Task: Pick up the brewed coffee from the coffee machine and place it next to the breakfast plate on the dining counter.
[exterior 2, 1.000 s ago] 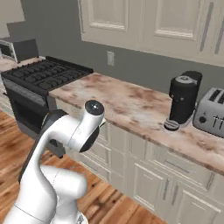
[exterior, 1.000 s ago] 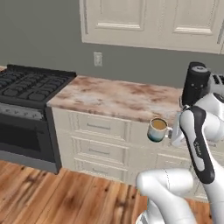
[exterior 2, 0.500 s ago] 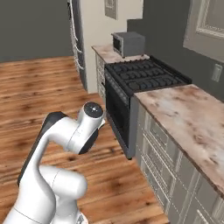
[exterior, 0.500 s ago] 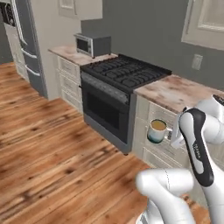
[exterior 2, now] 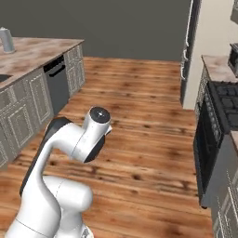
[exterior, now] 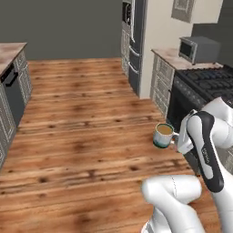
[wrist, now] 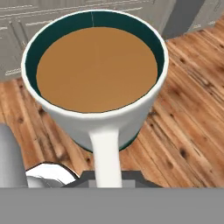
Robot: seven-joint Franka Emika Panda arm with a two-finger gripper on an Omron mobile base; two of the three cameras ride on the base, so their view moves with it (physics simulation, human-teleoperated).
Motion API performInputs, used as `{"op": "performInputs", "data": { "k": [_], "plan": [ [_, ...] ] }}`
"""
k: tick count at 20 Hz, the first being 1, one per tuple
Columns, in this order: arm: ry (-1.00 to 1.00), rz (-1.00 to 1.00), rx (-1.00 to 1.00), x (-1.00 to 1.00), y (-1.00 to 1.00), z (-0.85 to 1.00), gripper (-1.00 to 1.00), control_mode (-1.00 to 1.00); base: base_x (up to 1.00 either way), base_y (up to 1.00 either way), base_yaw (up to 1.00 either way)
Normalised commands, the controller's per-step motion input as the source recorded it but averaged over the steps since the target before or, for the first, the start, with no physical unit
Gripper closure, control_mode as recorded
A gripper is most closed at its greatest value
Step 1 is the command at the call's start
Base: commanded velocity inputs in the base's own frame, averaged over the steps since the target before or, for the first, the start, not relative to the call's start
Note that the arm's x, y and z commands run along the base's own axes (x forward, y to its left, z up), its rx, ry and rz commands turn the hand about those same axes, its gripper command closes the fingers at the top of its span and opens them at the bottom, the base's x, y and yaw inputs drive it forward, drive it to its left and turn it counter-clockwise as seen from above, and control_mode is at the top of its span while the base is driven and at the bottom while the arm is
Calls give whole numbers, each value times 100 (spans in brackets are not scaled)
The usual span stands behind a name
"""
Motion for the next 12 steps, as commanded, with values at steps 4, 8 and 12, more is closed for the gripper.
{"op": "performInputs", "data": {
  "k": [4, 8, 12],
  "plan": [
    [0, 0, 0, 0, 0, 0, 100, 100, 95, -6, 66],
    [0, 0, 0, 0, 0, 0, 100, 100, 100, -8, 56],
    [0, 0, 0, 0, 0, 0, 100, 100, 100, -32, 38]
  ]
}}
